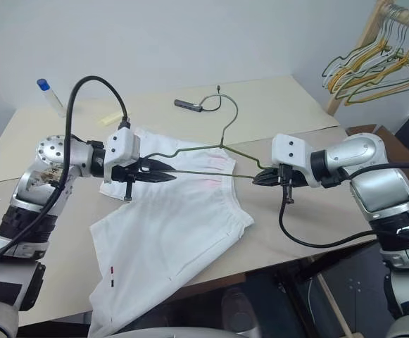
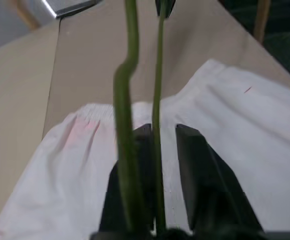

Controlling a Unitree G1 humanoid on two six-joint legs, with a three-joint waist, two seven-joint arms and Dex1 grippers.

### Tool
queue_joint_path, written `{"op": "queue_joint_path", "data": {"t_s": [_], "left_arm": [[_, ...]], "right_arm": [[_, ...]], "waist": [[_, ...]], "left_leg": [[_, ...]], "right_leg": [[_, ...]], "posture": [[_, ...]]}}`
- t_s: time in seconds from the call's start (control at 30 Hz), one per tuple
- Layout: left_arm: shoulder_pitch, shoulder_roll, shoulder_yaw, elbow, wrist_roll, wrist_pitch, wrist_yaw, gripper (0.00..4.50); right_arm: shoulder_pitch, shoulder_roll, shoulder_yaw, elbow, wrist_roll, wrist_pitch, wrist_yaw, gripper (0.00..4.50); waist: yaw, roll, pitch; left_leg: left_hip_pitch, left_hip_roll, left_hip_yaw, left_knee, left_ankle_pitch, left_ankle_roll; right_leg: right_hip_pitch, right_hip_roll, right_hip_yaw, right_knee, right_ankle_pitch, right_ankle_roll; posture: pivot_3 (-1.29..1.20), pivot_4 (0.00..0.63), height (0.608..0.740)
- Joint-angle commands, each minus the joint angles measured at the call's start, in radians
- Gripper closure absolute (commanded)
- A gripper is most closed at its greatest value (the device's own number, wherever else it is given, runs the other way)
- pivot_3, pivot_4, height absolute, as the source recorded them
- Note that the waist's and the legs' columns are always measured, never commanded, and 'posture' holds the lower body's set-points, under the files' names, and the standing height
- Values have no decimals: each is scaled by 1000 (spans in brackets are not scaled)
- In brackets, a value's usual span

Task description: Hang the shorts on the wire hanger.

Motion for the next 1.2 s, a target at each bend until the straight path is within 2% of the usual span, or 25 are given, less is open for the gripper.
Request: {"op": "queue_joint_path", "data": {"t_s": [0.03, 0.17, 0.27, 0.3, 0.43, 0.6, 0.87, 1.2], "left_arm": [[-37, 28, 47, 121, 28, -117, -22, 2442], [-65, 37, 125, 214, -12, -105, 11, 1149], [-32, 15, 184, 143, -90, -24, 38, 156], [-14, 2, 205, 107, -118, 6, 61, 49], [62, 10, 236, -43, -227, 171, 58, 49], [133, 19, 250, -141, -266, 202, 65, 49], [176, 24, 261, -188, -264, 192, 93, 49], [190, 37, 260, -196, -255, 172, 97, 49]], "right_arm": [[87, -50, -119, -66, 58, 55, 0, 4500], [293, -89, -248, -105, 116, 162, -37, 4500], [393, -82, -315, -99, 163, 273, -74, 4500], [425, -67, -338, -80, 184, 333, -101, 4500], [457, -11, -383, -25, 241, 531, -195, 4500], [417, 53, -378, 89, 266, 689, -266, 4500], [353, 80, -310, 133, 288, 759, -218, 4500], [343, 14, -239, 119, 309, 754, -71, 4500]], "waist": [[0, 0, 0], [3, 0, 0], [0, 1, 0], [0, 0, -1], [-4, 1, -4], [0, 7, -7], [18, 12, -11], [40, 12, -11]], "left_leg": [[0, 0, 0, 0, 0, 0], [0, 0, -1, 1, 0, 0], [0, 0, -1, 1, 0, 0], [0, 0, 0, 1, 0, 0], [1, 1, 0, 1, 0, 0], [3, 1, 0, 1, 0, 0], [5, 0, 1, 1, 0, 0], [4, 0, 1, 1, 0, 0]], "right_leg": [[0, 0, 0, 0, 0, 0], [1, 0, -1, 0, 0, 0], [1, 0, 0, 0, 0, 0], [1, 0, 0, 0, 0, 0], [2, 0, 1, 1, 0, 0], [3, 1, 1, 1, 0, 0], [5, 1, 1, 0, 0, 0], [5, 1, 1, 0, 0, 0]], "posture": [[-237, 0, 740], [-240, 0, 740], [-236, 0, 740], [-236, 0, 740], [-218, 0, 740], [-206, 0, 740], [-187, 0, 740], [-162, 0, 740]]}}
